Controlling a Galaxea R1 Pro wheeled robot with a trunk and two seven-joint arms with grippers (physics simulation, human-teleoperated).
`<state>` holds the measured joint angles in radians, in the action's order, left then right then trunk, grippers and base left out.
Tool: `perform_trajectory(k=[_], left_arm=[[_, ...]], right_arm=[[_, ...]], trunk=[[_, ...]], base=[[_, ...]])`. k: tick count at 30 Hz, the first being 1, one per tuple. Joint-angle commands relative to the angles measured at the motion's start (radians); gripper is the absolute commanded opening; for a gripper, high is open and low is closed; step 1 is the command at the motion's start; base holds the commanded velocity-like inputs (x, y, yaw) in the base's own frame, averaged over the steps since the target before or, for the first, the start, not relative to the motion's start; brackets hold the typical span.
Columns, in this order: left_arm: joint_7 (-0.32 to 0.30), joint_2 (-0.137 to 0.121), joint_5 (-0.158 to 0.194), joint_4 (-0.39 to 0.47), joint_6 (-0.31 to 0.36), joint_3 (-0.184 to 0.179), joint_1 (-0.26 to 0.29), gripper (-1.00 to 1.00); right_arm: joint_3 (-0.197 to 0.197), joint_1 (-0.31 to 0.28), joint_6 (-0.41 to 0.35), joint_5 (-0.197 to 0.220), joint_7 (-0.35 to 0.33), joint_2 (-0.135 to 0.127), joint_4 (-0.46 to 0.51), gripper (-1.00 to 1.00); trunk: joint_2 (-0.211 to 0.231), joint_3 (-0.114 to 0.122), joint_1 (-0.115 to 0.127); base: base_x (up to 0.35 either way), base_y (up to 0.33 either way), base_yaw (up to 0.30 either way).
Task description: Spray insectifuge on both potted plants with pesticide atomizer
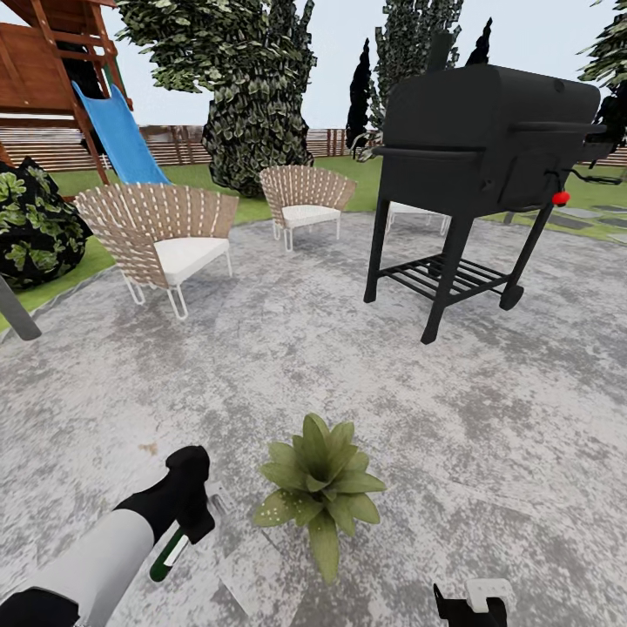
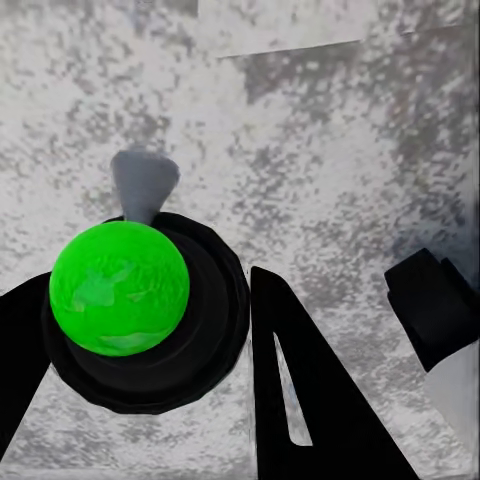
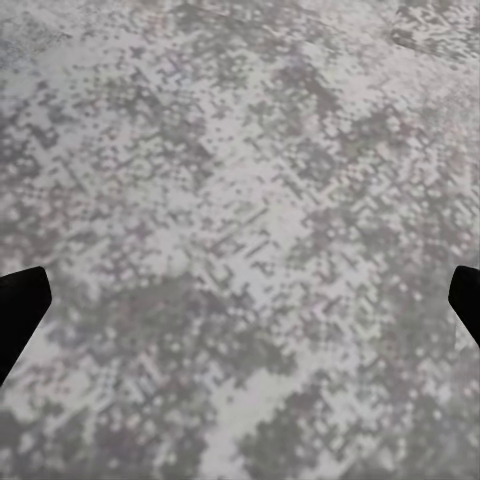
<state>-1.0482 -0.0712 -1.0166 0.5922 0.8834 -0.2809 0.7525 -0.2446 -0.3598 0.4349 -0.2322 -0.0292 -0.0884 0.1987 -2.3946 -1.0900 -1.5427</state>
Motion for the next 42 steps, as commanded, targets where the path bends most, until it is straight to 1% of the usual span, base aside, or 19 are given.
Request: perform_trajectory(k=[1, 3, 6, 8, 9, 10, 11, 14, 16, 17, 19, 20, 21, 23, 25, 28, 34, 39, 42], left_arm=[[-0.01, -0.001, -0.007, 0.001, 0.003, 0.001, 0.0, -1.0], [-0.01, -0.001, -0.005, 0.003, 0.0, 0.011, -0.002, -1.0], [-0.026, 0.011, -0.006, 0.015, -0.001, 0.032, 0.023, -1.0], [-0.058, 0.018, -0.012, 0.021, -0.001, 0.031, 0.062, -1.0], [-0.096, 0.02, -0.017, 0.022, -0.002, 0.028, 0.096, -1.0], [-0.125, 0.02, -0.022, 0.023, -0.002, 0.021, 0.114, -1.0], [-0.146, 0.021, -0.027, 0.025, -0.003, 0.005, 0.125, -1.0], [-0.164, 0.02, -0.044, 0.026, -0.003, -0.042, 0.138, -1.0], [-0.204, 0.021, -0.054, 0.025, -0.003, -0.067, 0.159, -1.0], [-0.264, 0.021, -0.06, 0.025, -0.005, -0.131, 0.17, -1.0], [-0.304, 0.017, -0.062, 0.025, -0.004, -0.237, 0.174, -1.0], [-0.311, 0.017, -0.062, 0.025, -0.003, -0.26, 0.175, -1.0], [-0.315, 0.018, -0.062, 0.025, -0.003, -0.271, 0.176, -1.0], [-0.318, 0.022, -0.062, 0.026, -0.002, -0.28, 0.189, -1.0], [-0.325, 0.027, -0.059, 0.026, 0.002, -0.282, 0.225, -1.0], [-0.357, 0.035, -0.062, 0.026, 0.001, -0.285, 0.238, -1.0], [-0.372, 0.029, -0.063, 0.024, -0.001, -0.288, 0.24, -1.0], [-0.371, 0.019, -0.063, 0.023, 0.0, -0.287, 0.239, -1.0], [-0.371, 0.021, -0.063, 0.023, 0.001, -0.287, 0.239, -1.0]], right_arm=[[-0.009, -0.001, 0.004, -0.008, -0.003, 0.0, -0.001, 1.0], [-0.009, -0.001, 0.004, -0.008, -0.003, 0.001, -0.001, 1.0], [-0.009, -0.001, 0.004, -0.007, -0.003, 0.0, 0.0, 1.0], [-0.009, -0.001, 0.004, -0.007, -0.003, -0.001, -0.001, 1.0], [-0.009, -0.001, 0.004, -0.007, -0.003, -0.002, 0.0, 1.0], [-0.009, -0.001, 0.004, -0.007, -0.003, -0.003, 0.0, 1.0], [-0.009, -0.001, 0.004, -0.007, -0.003, -0.003, 0.0, 1.0], [-0.009, -0.001, 0.004, -0.007, -0.002, -0.004, 0.001, 1.0], [-0.01, -0.001, 0.004, -0.007, -0.002, -0.004, 0.001, 1.0], [-0.01, -0.001, 0.004, -0.007, -0.002, -0.004, 0.001, 1.0], [-0.01, -0.001, 0.004, -0.007, -0.002, -0.004, 0.001, 1.0], [-0.01, -0.001, 0.004, -0.007, -0.002, -0.004, 0.001, 1.0], [-0.01, -0.001, 0.004, -0.007, -0.002, -0.004, 0.001, 1.0], [-0.01, -0.001, 0.004, -0.007, -0.002, -0.004, 0.001, 1.0], [-0.01, -0.001, 0.004, -0.007, -0.002, -0.004, 0.001, 1.0], [-0.009, -0.001, 0.004, -0.007, -0.002, -0.004, 0.001, 1.0], [-0.009, -0.001, 0.004, -0.007, -0.002, -0.004, 0.001, 1.0], [-0.009, -0.001, 0.004, -0.007, -0.002, -0.004, 0.001, 1.0], [-0.009, -0.001, 0.004, -0.007, -0.002, -0.004, 0.001, 1.0]], trunk=[[0.0, -0.001, 0.0], [0.0, -0.001, 0.0], [0.0, -0.001, 0.0], [0.0, -0.001, 0.0], [0.0, -0.001, 0.0], [0.0, -0.001, 0.0], [0.0, -0.001, 0.0], [0.0, -0.001, 0.0], [0.0, -0.001, 0.0], [0.0, -0.001, 0.0], [0.0, -0.001, 0.0], [0.0, -0.001, 0.0], [0.0, -0.001, 0.0], [0.0, -0.001, 0.0], [0.0, -0.001, 0.0], [0.0, -0.001, 0.0], [0.0, -0.001, 0.0], [0.0, -0.001, 0.0], [0.0, -0.001, 0.0]], base=[[0.001, 0.002, 0.0], [0.0, 0.0, 0.0], [0.0, 0.0, 0.0], [0.0, 0.0, 0.0], [0.0, 0.0, 0.0], [0.0, 0.0, 0.0], [0.0, 0.0, 0.0], [0.0, 0.0, 0.0], [0.0, 0.0, 0.0], [0.0, 0.0, 0.0], [0.0, 0.0, 0.0], [0.0, 0.0, 0.0], [0.0, 0.0, 0.0], [0.0, 0.0, 0.0], [0.0, 0.0, 0.0], [0.0, 0.0, -0.05], [0.0, 0.0, -0.225], [0.0, 0.0, -0.027], [0.101, 0.088, -0.002]])
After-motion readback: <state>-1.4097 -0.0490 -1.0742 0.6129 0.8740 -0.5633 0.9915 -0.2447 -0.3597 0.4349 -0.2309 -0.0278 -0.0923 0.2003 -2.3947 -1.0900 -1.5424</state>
